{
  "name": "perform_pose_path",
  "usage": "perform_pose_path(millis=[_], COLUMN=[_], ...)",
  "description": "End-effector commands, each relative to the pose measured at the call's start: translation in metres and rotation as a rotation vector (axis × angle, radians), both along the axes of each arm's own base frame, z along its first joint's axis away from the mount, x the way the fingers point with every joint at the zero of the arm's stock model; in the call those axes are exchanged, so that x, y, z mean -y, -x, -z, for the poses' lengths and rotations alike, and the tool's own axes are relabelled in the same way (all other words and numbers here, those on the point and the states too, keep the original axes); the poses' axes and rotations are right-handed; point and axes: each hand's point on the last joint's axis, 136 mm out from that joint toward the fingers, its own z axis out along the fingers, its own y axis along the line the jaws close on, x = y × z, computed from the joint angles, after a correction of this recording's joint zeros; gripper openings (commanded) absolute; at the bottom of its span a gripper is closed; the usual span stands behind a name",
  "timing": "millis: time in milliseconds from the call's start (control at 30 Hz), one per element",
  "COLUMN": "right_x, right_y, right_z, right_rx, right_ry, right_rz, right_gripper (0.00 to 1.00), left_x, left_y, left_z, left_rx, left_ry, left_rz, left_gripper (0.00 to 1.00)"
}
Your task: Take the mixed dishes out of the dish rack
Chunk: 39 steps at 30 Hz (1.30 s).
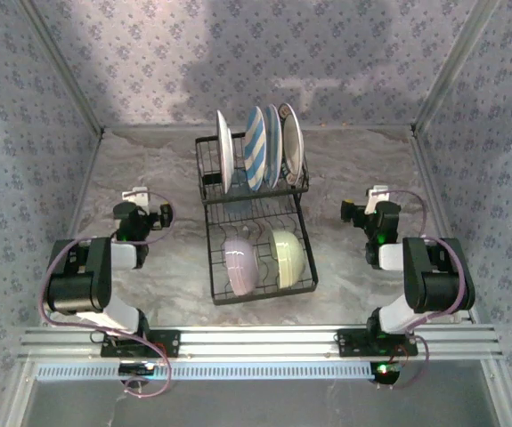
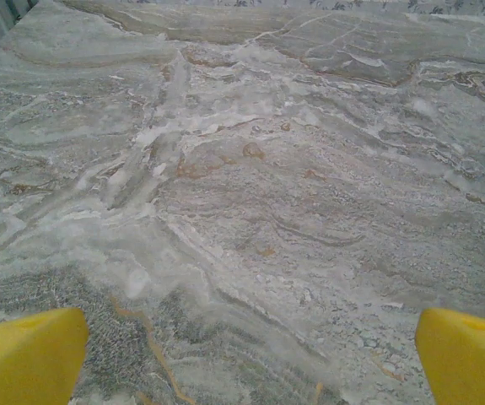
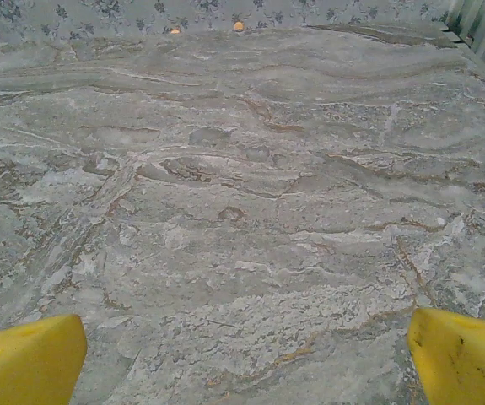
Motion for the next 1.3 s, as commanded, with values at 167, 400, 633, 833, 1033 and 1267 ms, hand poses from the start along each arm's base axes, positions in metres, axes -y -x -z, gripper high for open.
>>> perform_pose_path(millis=[167, 400, 633, 833, 1033, 1267], right_x=[0.000, -0.002, -0.003, -0.003, -0.002, -0.003], right_y=[-0.001, -0.001, 0.000, 0.000, 0.000, 0.000], right_z=[0.000, 0.001, 0.002, 0.001, 0.001, 0.001], right_rx=[0.007, 0.000, -0.002, -0.001, 0.001, -0.001], right_ry=[0.013, 0.006, 0.004, 0.002, 0.006, 0.000], right_rz=[0.004, -0.006, -0.011, -0.012, -0.005, -0.014], right_gripper=[1.00, 1.00, 1.00, 1.00, 1.00, 1.00], left_x=[0.003, 0.003, 0.003, 0.003, 0.003, -0.009], left_y=[-0.007, -0.007, -0.007, -0.007, -0.007, -0.006], left_z=[-0.012, -0.012, -0.011, -0.011, -0.011, -0.012], left_rx=[0.033, 0.034, 0.032, 0.033, 0.033, 0.037], left_ry=[-0.013, -0.013, -0.013, -0.013, -0.013, 0.002], left_rz=[0.021, 0.023, 0.023, 0.022, 0.022, -0.040], left_gripper=[0.99, 0.99, 0.99, 0.99, 0.99, 0.99])
